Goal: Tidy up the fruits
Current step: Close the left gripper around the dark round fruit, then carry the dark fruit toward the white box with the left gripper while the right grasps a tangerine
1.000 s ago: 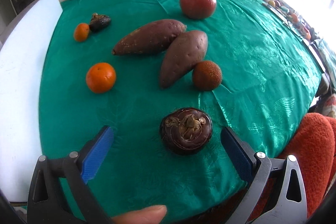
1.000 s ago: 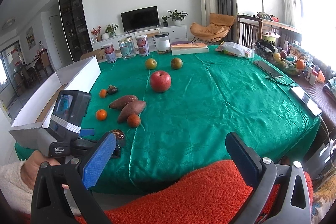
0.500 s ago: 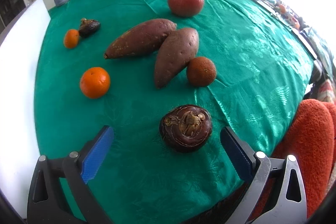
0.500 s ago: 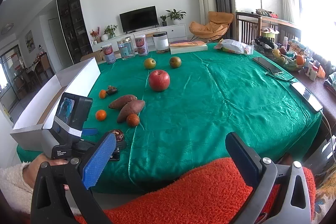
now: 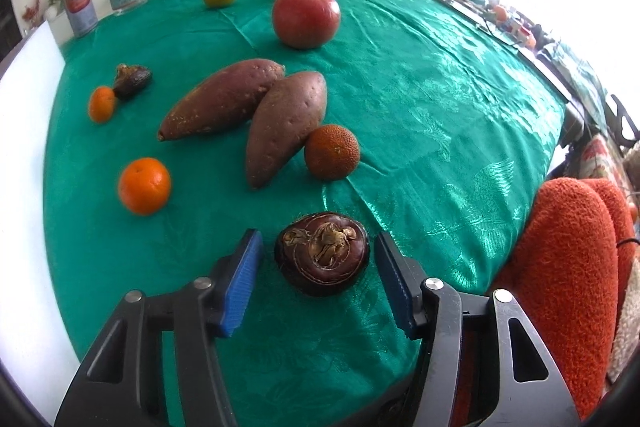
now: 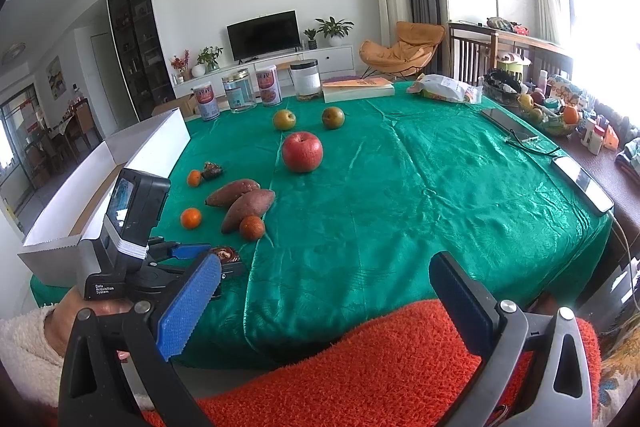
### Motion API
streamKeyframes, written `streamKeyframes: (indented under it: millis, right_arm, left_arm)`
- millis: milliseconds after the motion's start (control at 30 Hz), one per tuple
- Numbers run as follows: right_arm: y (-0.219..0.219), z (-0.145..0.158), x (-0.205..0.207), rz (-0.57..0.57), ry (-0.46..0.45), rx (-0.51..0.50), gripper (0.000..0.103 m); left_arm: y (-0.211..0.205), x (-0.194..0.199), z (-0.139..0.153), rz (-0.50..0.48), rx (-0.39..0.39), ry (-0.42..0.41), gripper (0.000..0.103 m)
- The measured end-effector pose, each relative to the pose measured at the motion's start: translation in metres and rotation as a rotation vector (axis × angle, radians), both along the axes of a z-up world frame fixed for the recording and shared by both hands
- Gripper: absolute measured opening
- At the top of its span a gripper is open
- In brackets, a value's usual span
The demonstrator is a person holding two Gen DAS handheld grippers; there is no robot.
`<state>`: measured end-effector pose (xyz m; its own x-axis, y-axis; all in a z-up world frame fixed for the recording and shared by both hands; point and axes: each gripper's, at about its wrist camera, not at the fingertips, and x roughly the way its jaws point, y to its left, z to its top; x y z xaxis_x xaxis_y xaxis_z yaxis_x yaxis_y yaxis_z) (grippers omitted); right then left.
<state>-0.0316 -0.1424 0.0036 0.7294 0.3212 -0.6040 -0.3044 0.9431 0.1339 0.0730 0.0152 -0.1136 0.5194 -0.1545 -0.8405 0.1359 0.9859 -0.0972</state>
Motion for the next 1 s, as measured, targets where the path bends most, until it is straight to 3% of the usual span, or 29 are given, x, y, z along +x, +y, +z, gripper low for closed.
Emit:
streamKeyframes:
  millis: [67,267,367,400,467,533,567,600,700,733,833,933,1000]
  right_arm:
    - [0.001,-0.001,0.001,0.001,0.006,0.001,0.103]
    - [0.0,-0.004,0.004,0.015,0.035,0.004,0.103]
    - [-0.002,-0.007,0.018,0.059,0.106,-0.006,0.103]
    - [0.001,-0.01,0.026,0.075,0.133,-0.055,0.103]
    - [0.016,-0.017,0.041,0.108,0.161,-0.285,0.103]
    - [0.033,-0.023,0.048,0.142,0.106,-0.541,0.103]
    - [0.038,-0.021,0.052,0.16,0.076,-0.595,0.102]
    - [0.038,-0.015,0.059,0.188,0.08,-0.562,0.101]
    - [0.029,0.003,0.096,0.289,0.236,-0.166,0.071]
    - [0.032,0.002,0.108,0.318,0.275,-0.092,0.063]
    - [0.071,-0.022,0.119,0.41,0.293,-0.136,0.06]
    - [0.107,-0.054,0.123,0.489,0.372,-0.123,0.05]
    - [0.126,-0.066,0.123,0.507,0.355,-0.18,0.048]
  left_arm:
    - [-0.001,-0.002,0.0,-0.009,0.009,-0.014,0.047]
    - [0.01,-0.009,0.003,0.022,-0.023,-0.025,0.046]
    - [0.024,-0.018,0.009,0.045,-0.048,-0.024,0.046]
    - [0.029,-0.021,0.012,0.054,-0.05,-0.026,0.046]
    - [0.037,-0.03,0.018,0.068,-0.06,-0.033,0.046]
    - [0.043,-0.038,0.024,0.078,-0.071,-0.045,0.046]
    - [0.045,-0.042,0.028,0.083,-0.074,-0.052,0.046]
    - [0.048,-0.046,0.031,0.089,-0.077,-0.06,0.046]
    - [0.054,-0.053,0.037,0.116,-0.095,-0.077,0.046]
    - [0.056,-0.053,0.038,0.125,-0.1,-0.08,0.046]
    - [0.057,-0.053,0.039,0.14,-0.106,-0.088,0.046]
    - [0.059,-0.055,0.042,0.146,-0.11,-0.097,0.046]
    - [0.062,-0.057,0.043,0.149,-0.112,-0.102,0.046]
